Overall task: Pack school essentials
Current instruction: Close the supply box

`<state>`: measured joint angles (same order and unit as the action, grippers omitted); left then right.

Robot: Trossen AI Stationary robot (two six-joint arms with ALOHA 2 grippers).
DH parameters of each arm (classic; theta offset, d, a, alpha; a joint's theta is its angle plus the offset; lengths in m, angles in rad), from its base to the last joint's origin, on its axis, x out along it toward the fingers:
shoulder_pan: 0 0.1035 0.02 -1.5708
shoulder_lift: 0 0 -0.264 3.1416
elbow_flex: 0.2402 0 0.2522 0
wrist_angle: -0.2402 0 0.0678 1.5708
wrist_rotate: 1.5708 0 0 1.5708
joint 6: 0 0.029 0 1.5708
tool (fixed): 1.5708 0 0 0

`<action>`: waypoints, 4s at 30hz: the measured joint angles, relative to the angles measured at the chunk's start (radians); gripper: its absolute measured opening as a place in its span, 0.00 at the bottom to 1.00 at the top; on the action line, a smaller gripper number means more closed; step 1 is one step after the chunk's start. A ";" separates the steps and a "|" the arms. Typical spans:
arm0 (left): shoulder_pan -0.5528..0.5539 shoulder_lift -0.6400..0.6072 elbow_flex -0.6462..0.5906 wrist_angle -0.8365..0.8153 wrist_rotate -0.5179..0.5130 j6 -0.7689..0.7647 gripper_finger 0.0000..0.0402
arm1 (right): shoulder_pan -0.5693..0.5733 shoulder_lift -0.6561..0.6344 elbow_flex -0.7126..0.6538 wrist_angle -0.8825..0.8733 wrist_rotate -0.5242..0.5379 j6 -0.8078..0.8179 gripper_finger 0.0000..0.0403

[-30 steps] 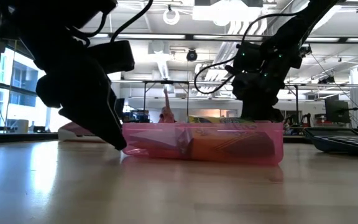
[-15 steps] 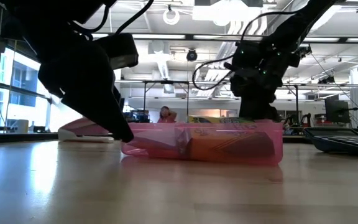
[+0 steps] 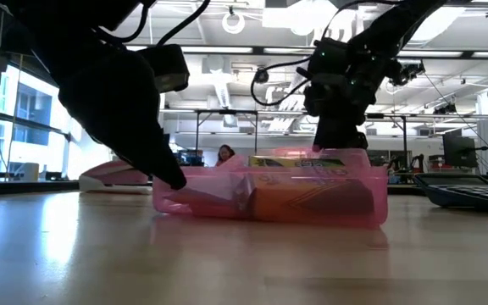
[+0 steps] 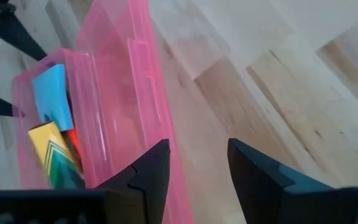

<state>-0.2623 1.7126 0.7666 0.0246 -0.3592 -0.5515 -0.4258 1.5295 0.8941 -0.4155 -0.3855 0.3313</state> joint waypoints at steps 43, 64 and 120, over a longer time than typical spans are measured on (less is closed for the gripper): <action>-0.001 0.000 0.000 0.000 -0.049 -0.129 1.00 | 0.269 -0.008 0.226 -0.152 0.017 0.117 0.38; 0.001 0.000 0.000 0.003 -0.105 -0.172 1.00 | 0.449 0.000 0.219 -0.090 0.148 0.218 0.38; 0.012 -0.013 0.062 0.129 -0.269 0.438 0.29 | 0.658 0.154 0.221 -0.127 0.337 0.301 0.38</action>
<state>-0.2505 1.6993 0.8288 0.1536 -0.6281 -0.1136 0.2321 1.6836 1.1152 -0.5430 -0.0486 0.6324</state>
